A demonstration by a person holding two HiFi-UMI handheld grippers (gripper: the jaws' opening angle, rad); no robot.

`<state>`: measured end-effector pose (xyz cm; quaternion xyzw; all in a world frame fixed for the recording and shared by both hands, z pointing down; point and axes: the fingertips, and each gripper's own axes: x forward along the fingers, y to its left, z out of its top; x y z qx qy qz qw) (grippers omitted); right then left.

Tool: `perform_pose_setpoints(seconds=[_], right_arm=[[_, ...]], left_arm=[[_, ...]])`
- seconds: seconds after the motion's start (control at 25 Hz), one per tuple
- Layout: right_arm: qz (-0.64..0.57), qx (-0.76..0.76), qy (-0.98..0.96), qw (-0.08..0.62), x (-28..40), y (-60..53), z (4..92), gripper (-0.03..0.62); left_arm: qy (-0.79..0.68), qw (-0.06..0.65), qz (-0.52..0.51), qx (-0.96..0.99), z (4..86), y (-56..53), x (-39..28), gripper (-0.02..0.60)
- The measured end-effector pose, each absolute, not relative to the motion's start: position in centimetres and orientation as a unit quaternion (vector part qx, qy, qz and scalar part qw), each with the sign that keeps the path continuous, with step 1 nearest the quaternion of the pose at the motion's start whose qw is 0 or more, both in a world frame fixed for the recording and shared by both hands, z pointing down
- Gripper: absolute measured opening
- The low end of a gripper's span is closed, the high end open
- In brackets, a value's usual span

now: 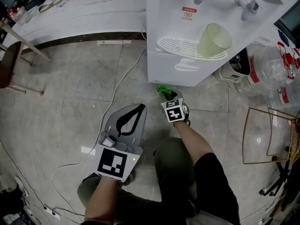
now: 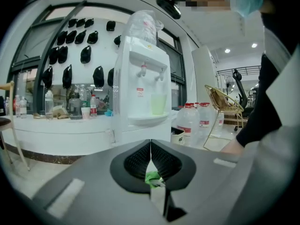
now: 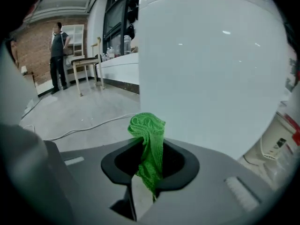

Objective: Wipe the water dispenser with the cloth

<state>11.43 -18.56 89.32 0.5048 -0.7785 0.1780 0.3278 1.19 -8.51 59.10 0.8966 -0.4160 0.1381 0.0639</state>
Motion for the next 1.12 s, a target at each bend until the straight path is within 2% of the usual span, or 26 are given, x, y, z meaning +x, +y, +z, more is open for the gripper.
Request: perform_pose_setpoints(seconds=[0.24, 0.52, 0.76, 1.12], right_arm=[[0.160, 0.489, -0.790, 0.333, 4.4, -22.0, 89.7, 0.095], [0.149, 0.514, -0.764, 0.359, 6.0, -24.1, 89.8, 0.095], [0.165, 0.561, -0.728, 0.358, 13.3, -22.9, 89.6, 0.095], [0.230, 0.701, -0.599, 0.312, 32.0, -19.2, 88.2, 0.095]], left_arm=[[-0.429, 0.067, 0.130, 0.892, 58.6, -7.5, -1.2, 0.003], [-0.427, 0.080, 0.131, 0.891, 58.6, -6.4, -2.6, 0.003], [-0.409, 0.090, 0.119, 0.900, 58.5, -6.9, -1.1, 0.003], [-0.386, 0.080, 0.130, 0.910, 59.5, -7.1, 1.7, 0.003]])
